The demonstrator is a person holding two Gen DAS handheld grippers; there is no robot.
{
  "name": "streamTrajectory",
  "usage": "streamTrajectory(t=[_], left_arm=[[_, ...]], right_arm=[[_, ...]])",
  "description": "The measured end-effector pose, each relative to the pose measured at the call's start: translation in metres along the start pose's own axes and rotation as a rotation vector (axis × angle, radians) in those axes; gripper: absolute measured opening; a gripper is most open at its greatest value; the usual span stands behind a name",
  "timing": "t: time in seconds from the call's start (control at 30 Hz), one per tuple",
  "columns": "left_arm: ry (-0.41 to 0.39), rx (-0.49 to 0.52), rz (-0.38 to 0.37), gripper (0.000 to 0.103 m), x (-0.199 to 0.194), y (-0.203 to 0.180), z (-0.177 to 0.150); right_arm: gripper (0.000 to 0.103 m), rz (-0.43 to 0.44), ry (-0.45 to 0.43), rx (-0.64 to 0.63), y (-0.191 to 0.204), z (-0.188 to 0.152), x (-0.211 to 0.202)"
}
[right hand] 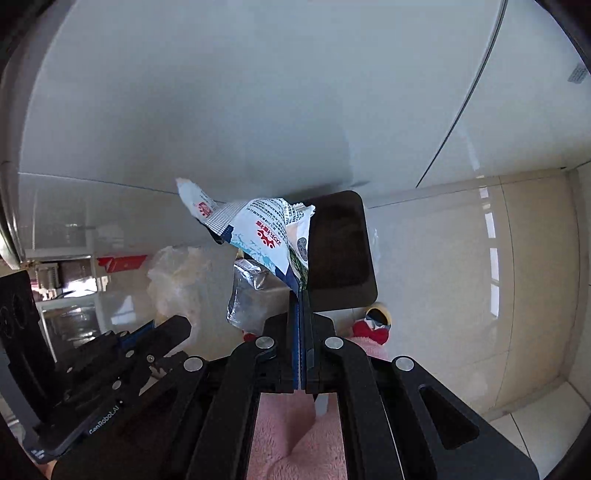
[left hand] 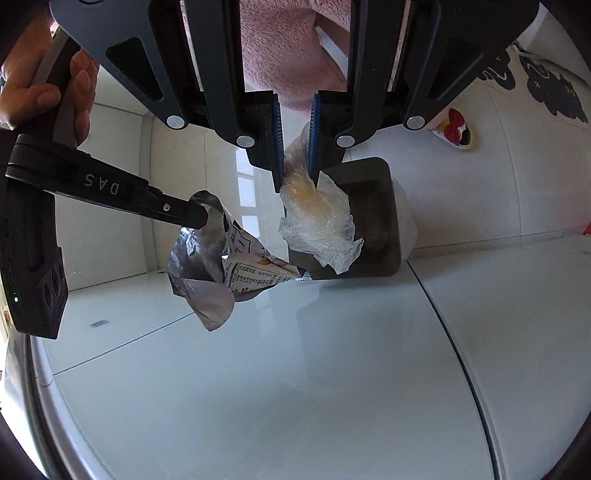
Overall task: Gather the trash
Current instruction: 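Carry both bags over the black bin and open both tools to drop them, then move both tools back up to the counter toward the clear bottle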
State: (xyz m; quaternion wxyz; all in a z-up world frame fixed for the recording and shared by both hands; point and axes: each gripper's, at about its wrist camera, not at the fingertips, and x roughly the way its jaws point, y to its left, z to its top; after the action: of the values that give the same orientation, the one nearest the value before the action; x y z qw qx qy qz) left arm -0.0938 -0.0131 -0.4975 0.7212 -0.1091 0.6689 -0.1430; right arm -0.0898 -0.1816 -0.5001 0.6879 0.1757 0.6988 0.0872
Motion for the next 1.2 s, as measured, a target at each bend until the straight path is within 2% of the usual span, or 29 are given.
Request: streamTrajectory(t=[0.13,0.2,0.4,0.5,0.53,0.57,0.6,0.63,0.7,0.77,0.83,0.93,1.03,1.2], left_arm=[[0.029,-0.010,0.003,0.011,0.031,0.013,0.002],[0.032,-0.011,0.007,0.012,0.040,0.018,0.003],[0.020,-0.033,-0.010,0.017,0.042,0.025,0.008],[0.010,-0.038,0.000,0.036,0.038,0.024,0.009],[0.005,-0.038,0.000,0.047,0.036,0.021,0.006],[0.000,-0.034,0.002,0.050,0.032,0.019,0.006],[-0.006,-0.027,0.011,0.052,0.028,0.016,0.007],[-0.012,-0.022,0.018,0.058,0.026,0.015,0.007],[-0.024,-0.021,0.028,0.067,0.016,0.009,0.006],[-0.045,-0.019,0.031,0.077,0.003,0.006,0.007],[-0.067,-0.005,0.039,0.085,-0.018,-0.001,0.009],[-0.110,0.005,0.034,0.095,-0.051,-0.010,0.006],[-0.165,0.006,0.020,0.095,-0.089,-0.017,0.003],[-0.356,0.049,0.040,0.095,-0.155,-0.031,-0.007]], right_arm=[[0.002,-0.006,0.018,0.020,0.001,0.006,0.031],[0.005,0.000,0.027,0.036,0.002,0.012,0.039],[0.006,0.042,0.010,0.039,0.003,0.028,0.044],[0.008,0.040,-0.003,0.039,0.004,0.030,0.042],[0.010,0.038,-0.007,0.039,0.003,0.031,0.041],[0.025,0.042,-0.011,0.042,0.003,0.031,0.038],[0.047,0.048,-0.018,0.045,0.004,0.032,0.035],[0.055,0.051,-0.032,0.047,0.002,0.032,0.032],[0.057,0.041,-0.054,0.040,0.005,0.032,0.024],[0.070,0.032,-0.063,0.032,0.010,0.033,0.016],[0.092,0.004,-0.098,0.007,0.013,0.029,-0.001],[0.099,-0.026,-0.158,-0.042,0.022,0.023,-0.039],[0.100,-0.036,-0.211,-0.077,0.029,0.017,-0.080],[0.100,-0.073,-0.371,-0.142,0.041,0.002,-0.156]])
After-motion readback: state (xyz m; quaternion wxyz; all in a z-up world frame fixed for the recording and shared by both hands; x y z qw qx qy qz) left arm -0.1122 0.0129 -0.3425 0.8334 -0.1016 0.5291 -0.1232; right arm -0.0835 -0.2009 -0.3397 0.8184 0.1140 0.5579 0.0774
